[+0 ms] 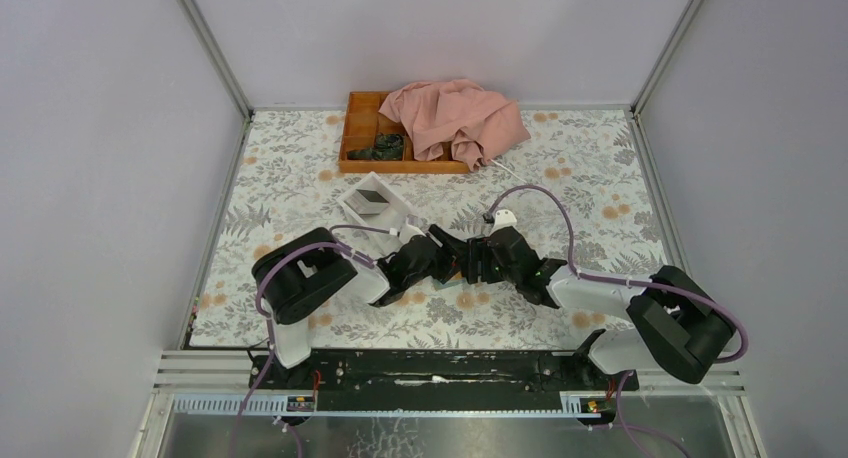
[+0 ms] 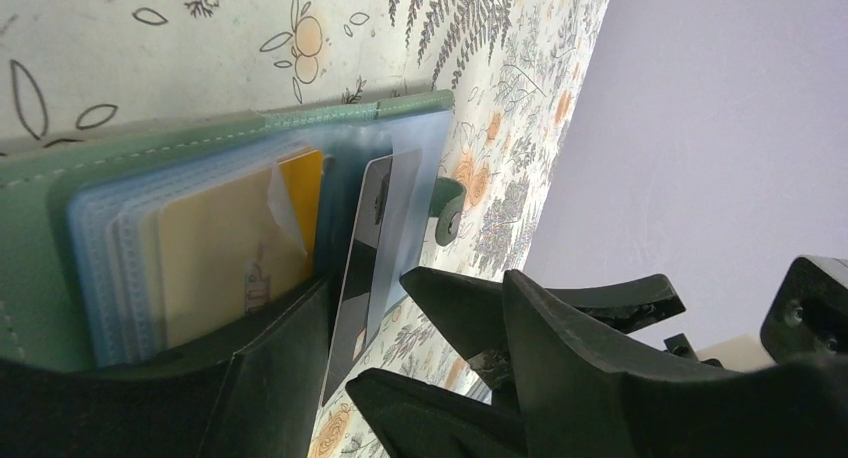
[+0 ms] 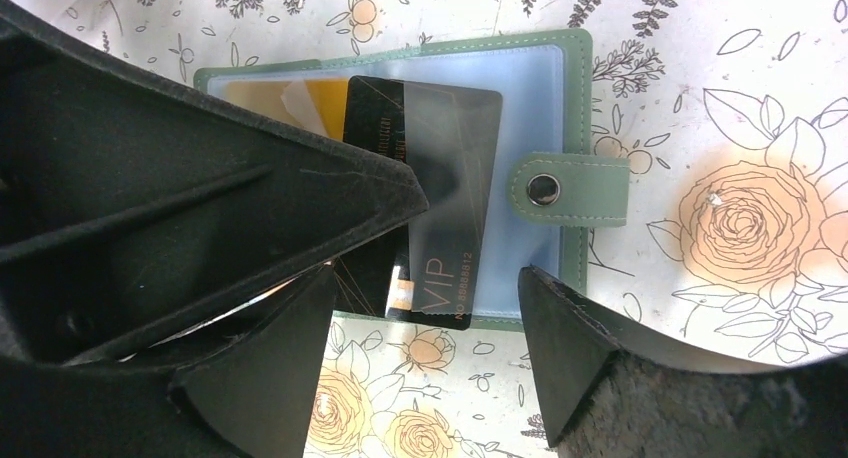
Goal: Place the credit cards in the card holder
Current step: Insert the credit card into the card holder.
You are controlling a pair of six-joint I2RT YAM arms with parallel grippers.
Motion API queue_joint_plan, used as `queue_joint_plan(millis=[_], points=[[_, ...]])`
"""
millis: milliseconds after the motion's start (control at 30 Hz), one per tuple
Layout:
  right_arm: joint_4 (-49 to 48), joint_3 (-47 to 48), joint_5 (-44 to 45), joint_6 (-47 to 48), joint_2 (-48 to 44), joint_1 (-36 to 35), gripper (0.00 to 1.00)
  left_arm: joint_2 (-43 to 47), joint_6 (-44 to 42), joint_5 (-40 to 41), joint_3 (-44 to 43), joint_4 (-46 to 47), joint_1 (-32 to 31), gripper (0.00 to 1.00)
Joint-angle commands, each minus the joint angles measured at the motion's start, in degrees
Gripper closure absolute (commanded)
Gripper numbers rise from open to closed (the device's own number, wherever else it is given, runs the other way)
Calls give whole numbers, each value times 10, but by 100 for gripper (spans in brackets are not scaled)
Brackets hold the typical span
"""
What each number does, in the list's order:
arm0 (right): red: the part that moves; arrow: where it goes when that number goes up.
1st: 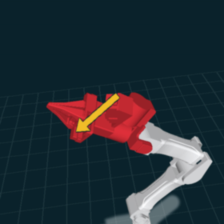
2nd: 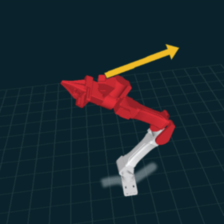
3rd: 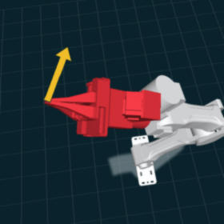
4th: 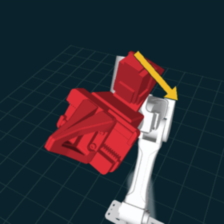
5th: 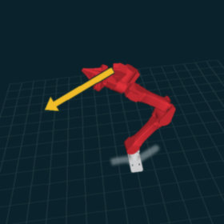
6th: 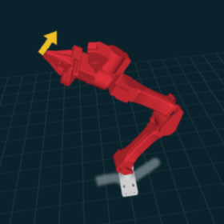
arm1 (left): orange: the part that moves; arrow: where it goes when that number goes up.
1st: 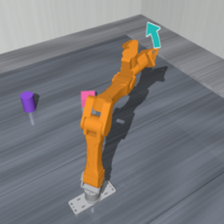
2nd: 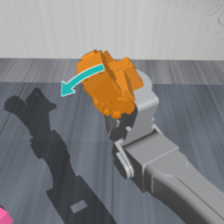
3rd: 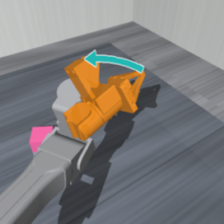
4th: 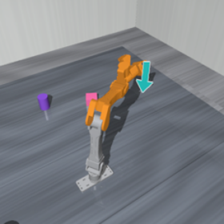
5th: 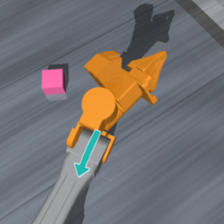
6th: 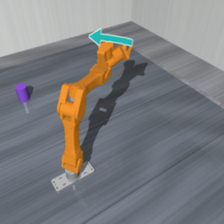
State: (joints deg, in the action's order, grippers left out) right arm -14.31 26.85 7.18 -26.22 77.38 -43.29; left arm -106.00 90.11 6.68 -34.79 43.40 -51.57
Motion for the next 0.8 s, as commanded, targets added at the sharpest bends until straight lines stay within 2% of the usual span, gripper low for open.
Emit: queue_joint_plan(millis=[0, 767], points=[[2, 30, 53, 11, 11, -19, 24, -32, -5, -26, 14, -60, -6, 31], [17, 56, 89, 6, 21, -57, 21, -47, -3, -36, 9, -54, -6, 31]])
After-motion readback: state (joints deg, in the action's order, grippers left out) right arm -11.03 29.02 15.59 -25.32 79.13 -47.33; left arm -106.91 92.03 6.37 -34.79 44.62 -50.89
